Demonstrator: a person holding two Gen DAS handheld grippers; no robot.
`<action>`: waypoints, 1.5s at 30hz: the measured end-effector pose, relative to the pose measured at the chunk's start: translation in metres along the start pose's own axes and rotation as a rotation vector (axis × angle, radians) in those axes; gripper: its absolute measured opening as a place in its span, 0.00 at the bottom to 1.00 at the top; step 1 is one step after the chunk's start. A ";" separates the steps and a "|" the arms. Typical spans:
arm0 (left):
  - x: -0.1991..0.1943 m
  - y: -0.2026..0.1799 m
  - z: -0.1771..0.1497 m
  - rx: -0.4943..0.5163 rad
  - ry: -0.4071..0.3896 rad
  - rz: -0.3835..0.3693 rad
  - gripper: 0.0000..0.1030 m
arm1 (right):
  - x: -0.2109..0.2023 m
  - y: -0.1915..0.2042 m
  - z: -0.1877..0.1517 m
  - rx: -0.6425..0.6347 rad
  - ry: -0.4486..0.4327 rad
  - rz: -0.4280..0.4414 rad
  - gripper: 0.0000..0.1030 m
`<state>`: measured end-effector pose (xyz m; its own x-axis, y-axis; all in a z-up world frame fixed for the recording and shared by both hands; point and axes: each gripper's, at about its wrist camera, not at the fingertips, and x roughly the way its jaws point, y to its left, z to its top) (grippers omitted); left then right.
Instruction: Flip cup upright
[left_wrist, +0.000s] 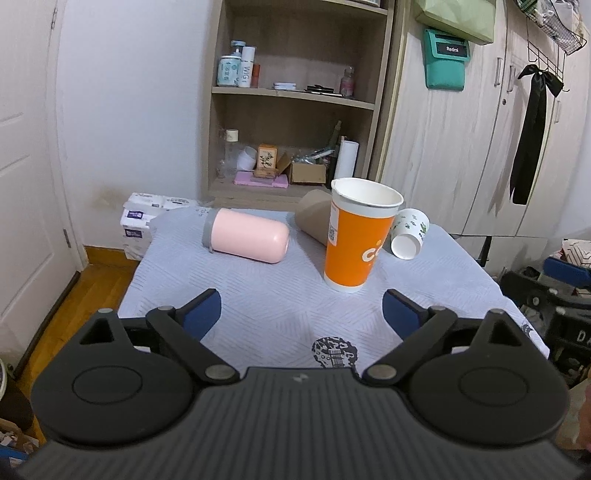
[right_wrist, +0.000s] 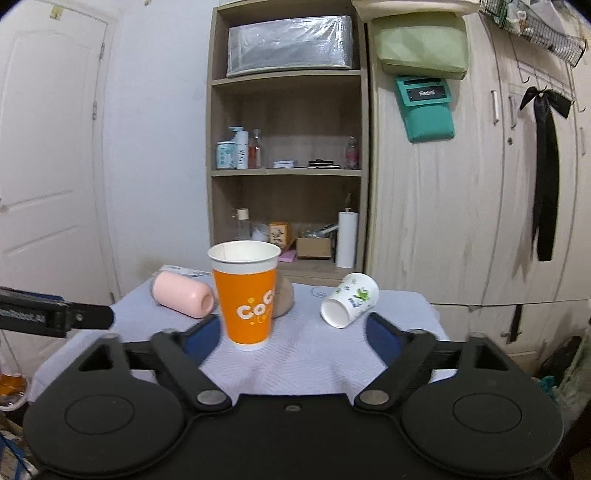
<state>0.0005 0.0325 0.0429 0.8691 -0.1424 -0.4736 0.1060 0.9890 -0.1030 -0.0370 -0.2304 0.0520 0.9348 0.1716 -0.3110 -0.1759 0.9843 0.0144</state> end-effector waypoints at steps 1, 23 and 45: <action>-0.001 -0.001 0.000 0.004 -0.002 0.007 0.97 | -0.001 0.001 -0.001 -0.003 -0.008 -0.017 0.98; -0.005 0.001 -0.005 0.004 0.064 0.095 1.00 | -0.004 0.004 -0.006 0.041 0.071 -0.105 1.00; 0.004 -0.001 -0.009 0.002 0.096 0.132 1.00 | -0.002 0.008 -0.008 0.034 0.085 -0.137 1.00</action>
<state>-0.0003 0.0310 0.0328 0.8256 -0.0138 -0.5641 -0.0055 0.9995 -0.0324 -0.0428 -0.2230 0.0455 0.9194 0.0333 -0.3920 -0.0371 0.9993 -0.0021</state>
